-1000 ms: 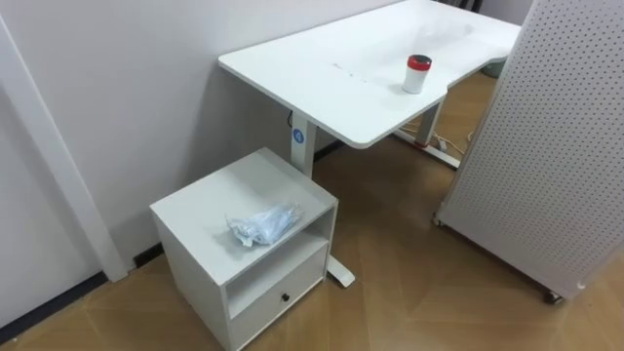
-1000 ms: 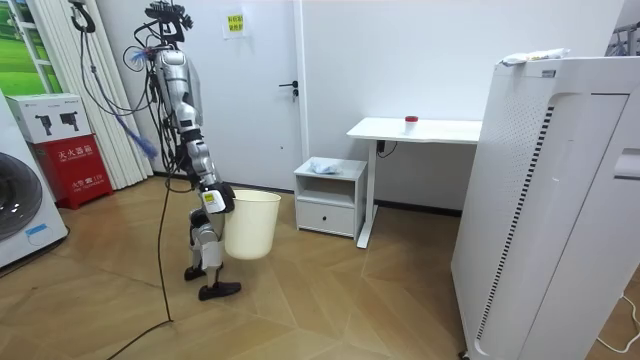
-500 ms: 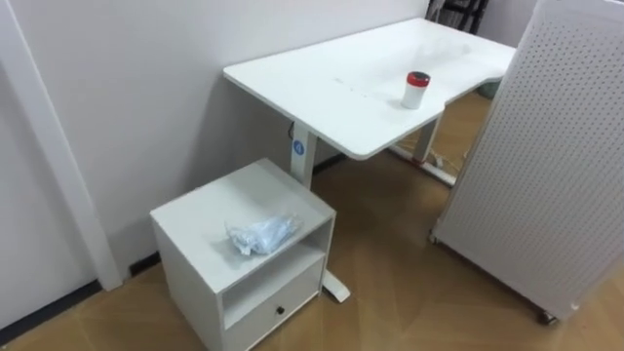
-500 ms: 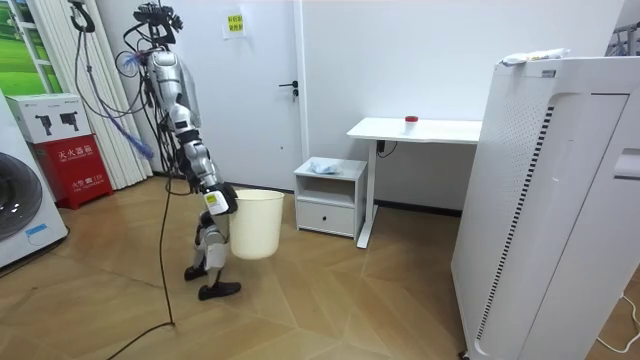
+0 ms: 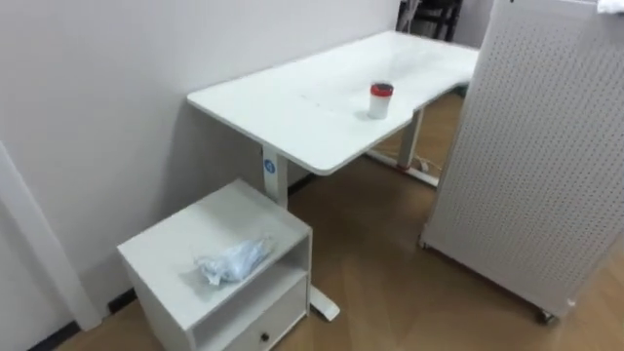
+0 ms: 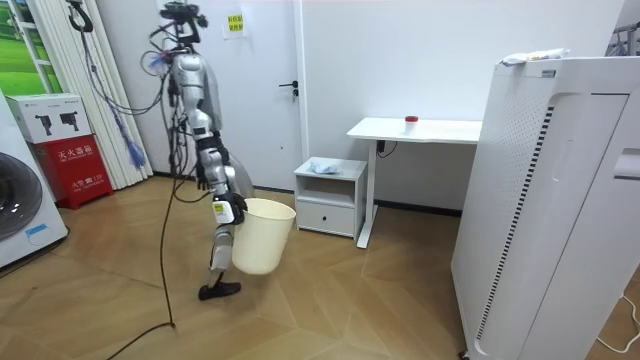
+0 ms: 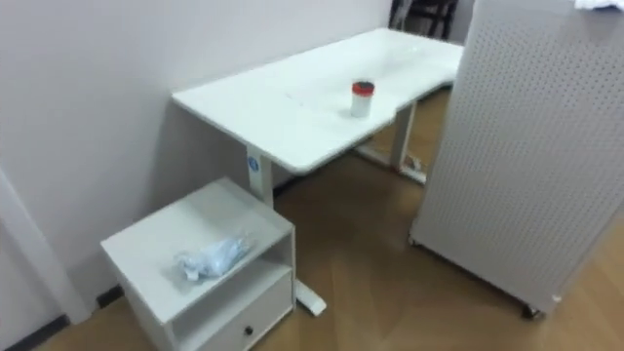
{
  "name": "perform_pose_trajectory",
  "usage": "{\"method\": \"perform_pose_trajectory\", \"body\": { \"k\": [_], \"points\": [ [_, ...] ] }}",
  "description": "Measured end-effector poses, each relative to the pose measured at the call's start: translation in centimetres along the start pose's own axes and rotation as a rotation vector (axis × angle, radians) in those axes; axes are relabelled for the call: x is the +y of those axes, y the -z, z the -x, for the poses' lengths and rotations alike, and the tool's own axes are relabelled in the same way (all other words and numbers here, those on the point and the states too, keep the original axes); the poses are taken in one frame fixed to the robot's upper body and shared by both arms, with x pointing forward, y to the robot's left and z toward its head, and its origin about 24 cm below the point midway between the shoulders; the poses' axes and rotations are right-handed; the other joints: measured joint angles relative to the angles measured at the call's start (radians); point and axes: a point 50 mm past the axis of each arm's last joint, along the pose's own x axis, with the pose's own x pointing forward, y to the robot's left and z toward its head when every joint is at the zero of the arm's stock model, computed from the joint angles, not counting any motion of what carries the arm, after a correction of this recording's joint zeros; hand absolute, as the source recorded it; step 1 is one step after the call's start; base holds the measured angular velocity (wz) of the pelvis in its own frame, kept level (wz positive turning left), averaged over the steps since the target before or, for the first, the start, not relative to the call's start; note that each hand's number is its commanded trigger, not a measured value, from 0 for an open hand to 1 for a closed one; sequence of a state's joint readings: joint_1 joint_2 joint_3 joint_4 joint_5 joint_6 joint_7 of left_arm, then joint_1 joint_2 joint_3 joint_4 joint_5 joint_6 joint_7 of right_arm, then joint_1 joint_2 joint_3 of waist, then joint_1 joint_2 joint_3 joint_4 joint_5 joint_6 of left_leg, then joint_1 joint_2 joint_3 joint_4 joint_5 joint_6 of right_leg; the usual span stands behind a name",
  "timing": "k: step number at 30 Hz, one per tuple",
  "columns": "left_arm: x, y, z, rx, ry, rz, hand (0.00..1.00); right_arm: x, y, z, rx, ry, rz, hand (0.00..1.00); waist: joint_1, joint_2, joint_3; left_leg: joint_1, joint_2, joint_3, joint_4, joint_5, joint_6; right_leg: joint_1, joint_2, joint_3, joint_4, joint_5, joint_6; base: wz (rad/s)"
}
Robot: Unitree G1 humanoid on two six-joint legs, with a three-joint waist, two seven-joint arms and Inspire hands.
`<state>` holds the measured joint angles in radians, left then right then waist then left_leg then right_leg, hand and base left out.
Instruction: Pick garbage
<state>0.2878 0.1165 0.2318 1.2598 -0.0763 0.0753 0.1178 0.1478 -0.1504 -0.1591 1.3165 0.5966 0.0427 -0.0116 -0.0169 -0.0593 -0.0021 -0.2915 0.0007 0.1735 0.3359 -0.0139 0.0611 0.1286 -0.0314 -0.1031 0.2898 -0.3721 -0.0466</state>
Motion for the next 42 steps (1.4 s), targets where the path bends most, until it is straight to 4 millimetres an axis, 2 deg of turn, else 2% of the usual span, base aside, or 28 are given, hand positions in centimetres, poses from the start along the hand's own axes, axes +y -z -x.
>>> {"method": "perform_pose_trajectory", "body": {
  "k": [1, 2, 3, 4, 5, 6, 7, 8, 9, 11, 12, 13, 14, 15, 16, 18, 19, 20, 22, 23, 24, 25, 27, 31, 32, 33, 37, 42],
  "points": [
    [0.1, 0.0, 0.0, -0.003, -0.002, 0.0, 0.0, 0.1, 0.0, 0.0, 0.0, -0.003, 0.0, 1.0, 0.0, -0.006, -0.0001, 0.007, 0.0, 0.016, 0.019, -0.015, 0.001, 0.016, -0.006, 0.009, -0.02, 0.002, 0.003, -0.41],
    [0.1, -0.4, 0.0, -0.02, -0.001, 0.003, 0.0, 0.4, -0.3, 0.0, -0.012, -0.012, 0.008, 1.0, -0.004, -0.014, 0.0065, -0.011, 0.007, 0.025, 0.094, -0.055, 0.002, 0.052, -0.011, 0.022, -0.05, 0.007, 0.006, -0.28],
    [-0.1, -1.0, 0.0, -0.042, 0.004, 0.013, 0.0, 0.7, -0.9, 0.0, -0.033, -0.022, 0.021, 1.0, -0.002, -0.003, 0.0232, -0.067, 0.014, 0.046, 0.208, -0.099, 0.003, 0.08, -0.011, 0.06, -0.056, 0.006, 0.004, -0.2],
    [-0.4, -1.2, 0.0, -0.054, 0.009, 0.017, 0.0, 0.5, -0.9, 0.0, -0.039, -0.019, 0.028, 1.0, -0.001, -0.007, 0.0151, -0.078, 0.008, 0.047, 0.195, -0.099, 0.001, 0.087, -0.013, 0.09, -0.056, 0.001, 0.003, 0.0],
    [-0.7, -1.7, 0.1, -0.076, 0.017, 0.02, 0.0, 0.0, -0.9, 0.0, -0.04, -0.007, 0.031, 1.0, -0.004, 0.002, 0.0117, -0.085, 0.0, 0.05, 0.129, -0.069, 0.019, 0.09, -0.017, 0.102, -0.052, -0.027, 0.004, 0.0],
    [-0.5, -2.3, 0.0, -0.092, 0.007, 0.02, 0.0, 0.2, -0.5, 0.0, -0.028, -0.008, 0.029, 1.0, 0.004, -0.023, 0.0026, -0.083, -0.019, 0.075, 0.154, -0.104, 0.029, 0.091, -0.051, 0.097, -0.034, -0.068, 0.023, 0.0],
    [-0.8, -2.8, 0.1, -0.103, 0.012, 0.022, 0.0, 0.4, -0.5, 0.0, -0.029, -0.006, 0.037, 1.0, 0.009, -0.027, 0.0015, -0.079, -0.031, 0.078, 0.174, -0.133, 0.036, 0.083, -0.065, 0.091, -0.001, -0.071, 0.034, -0.09],
    [-1.0, -3.0, 0.1, -0.109, 0.017, 0.022, 0.0, 0.5, -0.8, 0.0, -0.036, -0.008, 0.038, 1.0, 0.009, -0.025, 0.0004, -0.075, -0.033, 0.086, 0.185, -0.145, 0.04, 0.079, -0.072, 0.087, 0.019, -0.07, 0.042, -0.04],
    [-1.3, -3.5, 0.1, -0.122, 0.024, 0.024, 0.0, 0.7, -1.1, 0.0, -0.048, -0.009, 0.043, 1.0, 0.01, -0.026, 0.004, -0.067, -0.035, 0.091, 0.206, -0.168, 0.047, 0.073, -0.081, 0.068, 0.066, -0.059, 0.062, -0.04],
    [-1.4, -4.4, 0.2, -0.151, 0.015, 0.026, 0.0, 1.6, -1.9, 0.0, -0.076, -0.022, 0.058, 1.0, 0.01, -0.026, 0.0061, -0.047, -0.048, 0.099, 0.218, -0.186, 0.062, 0.047, -0.102, 0.043, 0.165, -0.039, 0.096, 0.06],
    [-1.5, -5.2, 0.3, -0.176, 0.008, 0.029, 0.0, 1.5, -2.0, 0.0, -0.085, -0.018, 0.058, 1.0, 0.008, -0.028, 0.006, -0.028, -0.066, 0.1, 0.195, -0.195, 0.068, 0.008, -0.119, 0.041, 0.268, -0.018, 0.117, 0.24],
    [-1.5, -5.8, 0.3, -0.194, 0.003, 0.031, 0.0, 1.6, -2.2, 0.0, -0.094, -0.019, 0.059, 1.0, 0.007, -0.03, 0.0053, -0.014, -0.078, 0.099, 0.174, -0.201, 0.07, -0.021, -0.127, 0.04, 0.335, 0.0, 0.122, 0.45],
    [-1.6, -6.9, 0.5, -0.237, -0.009, 0.03, 0.0, 1.7, -2.5, 0.0, -0.104, -0.02, 0.061, 1.0, 0.005, -0.027, 0.0058, 0.01, -0.092, 0.092, 0.141, -0.215, 0.068, -0.071, -0.135, 0.02, 0.451, 0.055, 0.122, 0.47],
    [-1.9, -7.9, 0.7, -0.274, -0.018, 0.019, 0.0, 1.8, -2.5, 0.0, -0.108, -0.022, 0.059, 1.0, 0.008, -0.011, 0.002, 0.036, -0.097, 0.075, 0.11, -0.216, 0.071, -0.116, -0.144, 0.007, 0.542, 0.132, 0.122, 0.37],
    [-2.0, -8.2, 0.8, -0.288, -0.024, 0.014, 0.0, 2.0, -2.6, 0.0, -0.108, -0.026, 0.054, 1.0, 0.013, -0.005, 0.0015, 0.053, -0.097, 0.067, 0.091, -0.216, 0.071, -0.14, -0.149, 0.006, 0.572, 0.144, 0.12, 0.09],
    [-2.4, -9.2, 1.0, -0.325, -0.038, 0.001, 0.0, 2.7, -3.8, 0.1, -0.155, -0.065, 0.036, 1.0, 0.024, 0.013, 0.0073, 0.096, -0.08, 0.055, 0.032, -0.211, 0.065, -0.273, -0.15, -0.022, 0.661, 0.082, 0.094, -0.03],
    [-2.5, -9.4, 1.1, -0.335, -0.039, -0.003, 0.0, 3.0, -4.1, 0.2, -0.165, -0.074, 0.033, 1.0, 0.025, 0.025, 0.0061, 0.103, -0.075, 0.048, 0.022, -0.209, 0.062, -0.311, -0.145, -0.025, 0.658, 0.067, 0.087, 0.13],
    [-2.7, -10.2, 1.3, -0.369, -0.037, -0.011, 0.0, 3.3, -4.4, 0.2, -0.18, -0.09, 0.031, 1.0, 0.024, 0.034, 0.0125, 0.112, -0.062, 0.034, 0.005, -0.206, 0.057, -0.379, -0.133, -0.027, 0.608, 0.043, 0.082, 0.26],
    [-3.0, -11.3, 1.6, -0.426, -0.033, -0.039, 0.0, 3.9, -4.9, 0.3, -0.197, -0.11, 0.039, 1.0, 0.022, 0.032, 0.0132, 0.123, -0.045, 0.01, -0.015, -0.201, 0.045, -0.442, -0.115, -0.015, 0.439, 0.044, 0.078, 0.39],
    [-3.3, -12.1, 1.9, -0.457, -0.03, -0.069, 0.0, 4.0, -5.0, 0.3, -0.2, -0.112, 0.037, 1.0, 0.012, 0.032, 0.0152, 0.127, -0.042, -0.02, -0.018, -0.202, 0.035, -0.447, -0.116, -0.011, 0.262, 0.074, 0.079, 0.66],
    [-3.7, -12.9, 2.2, -0.49, -0.025, -0.093, 0.0, 3.9, -4.9, 0.3, -0.207, -0.11, 0.032, 1.0, 0.003, 0.028, 0.016, 0.128, -0.037, -0.042, -0.009, -0.21, 0.021, -0.445, -0.114, -0.014, 0.133, 0.196, 0.094, 0.69],
    [-3.9, -13.3, 2.4, -0.517, -0.024, -0.11, 0.0, 4.1, -5.1, 0.3, -0.218, -0.115, 0.034, 1.0, 0.004, 0.028, 0.0055, 0.125, -0.025, -0.055, -0.002, -0.215, 0.004, -0.427, -0.09, -0.012, 0.092, 0.249, 0.084, 0.34],
    [-4.0, -14.2, 2.7, -0.56, -0.038, -0.148, 0.0, 5.3, -6.0, 0.4, -0.247, -0.147, 0.072, 1.0, 0.01, 0.038, 0.0123, 0.116, -0.006, -0.066, -0.008, -0.215, -0.012, -0.412, -0.057, -0.026, 0.051, 0.267, 0.067, 0.02],
    [-4.9, -16.7, 3.7, -0.653, -0.059, -0.238, 0.0, 6.7, -7.0, 0.5, -0.254, -0.176, 0.133, 1.0, -0.007, 0.042, 0.0157, 0.108, 0.008, -0.071, -0.027, -0.206, -0.027, -0.413, -0.045, -0.038, 0.035, 0.27, 0.062, 0.11],
    [-5.4, -17.8, 4.2, -0.697, -0.066, -0.266, 0.0, 7.0, -7.2, 0.5, -0.257, -0.182, 0.154, 1.0, -0.007, 0.041, 0.0171, 0.112, 0.008, -0.071, -0.034, -0.205, -0.027, -0.413, -0.043, -0.041, 0.034, 0.27, 0.062, 0.0],
    [-5.8, -19.0, 4.9, -0.753, -0.077, -0.282, 0.0, 7.4, -7.4, 0.6, -0.261, -0.201, 0.176, 1.0, -0.013, 0.036, 0.0248, 0.111, 0.006, -0.071, -0.033, -0.205, -0.027, -0.414, -0.044, -0.04, 0.034, 0.27, 0.062, 0.0],
    [-6.7, -23.4, 7.6, -0.91, -0.114, -0.243, 0.0, 8.8, -8.0, 0.9, -0.277, -0.262, 0.239, 1.0, -0.032, 0.039, 0.0327, 0.071, 0.003, -0.076, -0.02, -0.204, -0.022, -0.448, -0.056, -0.04, 0.036, 0.283, 0.065, 0.0],
    [-6.6, -26.4, 9.8, -1.043, -0.18, -0.222, 0.0, 9.1, -8.2, 1.0, -0.291, -0.269, 0.264, 1.0, -0.038, 0.053, 0.0404, 0.035, 0.002, -0.074, -0.004, -0.206, -0.016, -0.475, -0.058, -0.039, 0.04, 0.293, 0.066, 0.0]
  ]
}}
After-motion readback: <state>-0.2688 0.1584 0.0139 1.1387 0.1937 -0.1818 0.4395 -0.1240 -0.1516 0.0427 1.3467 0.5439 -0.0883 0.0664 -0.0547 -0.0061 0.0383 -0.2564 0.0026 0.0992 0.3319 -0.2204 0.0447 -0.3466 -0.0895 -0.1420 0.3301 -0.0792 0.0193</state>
